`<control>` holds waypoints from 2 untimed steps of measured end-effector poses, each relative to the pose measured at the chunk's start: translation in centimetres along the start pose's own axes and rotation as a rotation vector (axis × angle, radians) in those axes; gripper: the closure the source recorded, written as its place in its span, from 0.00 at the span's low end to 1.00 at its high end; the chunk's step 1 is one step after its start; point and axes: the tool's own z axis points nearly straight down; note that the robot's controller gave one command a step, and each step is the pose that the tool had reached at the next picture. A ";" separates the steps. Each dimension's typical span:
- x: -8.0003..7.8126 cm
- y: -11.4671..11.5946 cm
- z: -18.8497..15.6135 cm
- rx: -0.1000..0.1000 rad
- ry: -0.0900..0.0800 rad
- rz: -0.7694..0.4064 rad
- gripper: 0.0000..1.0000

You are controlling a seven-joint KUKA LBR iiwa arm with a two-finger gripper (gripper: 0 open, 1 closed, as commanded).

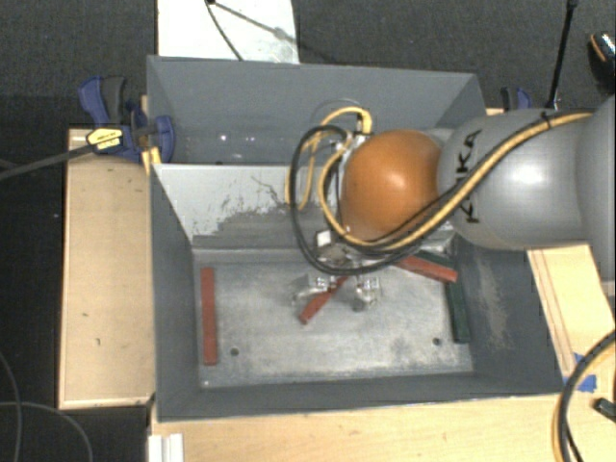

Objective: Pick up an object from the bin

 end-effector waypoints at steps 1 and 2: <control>-0.3 0.0 0.0 0.000 -0.002 0.001 1.00; 4.1 2.1 -14.8 0.007 -0.001 -0.306 1.00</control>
Offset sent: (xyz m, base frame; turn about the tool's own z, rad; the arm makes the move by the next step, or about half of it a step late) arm 0.0000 0.0000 0.0000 0.0000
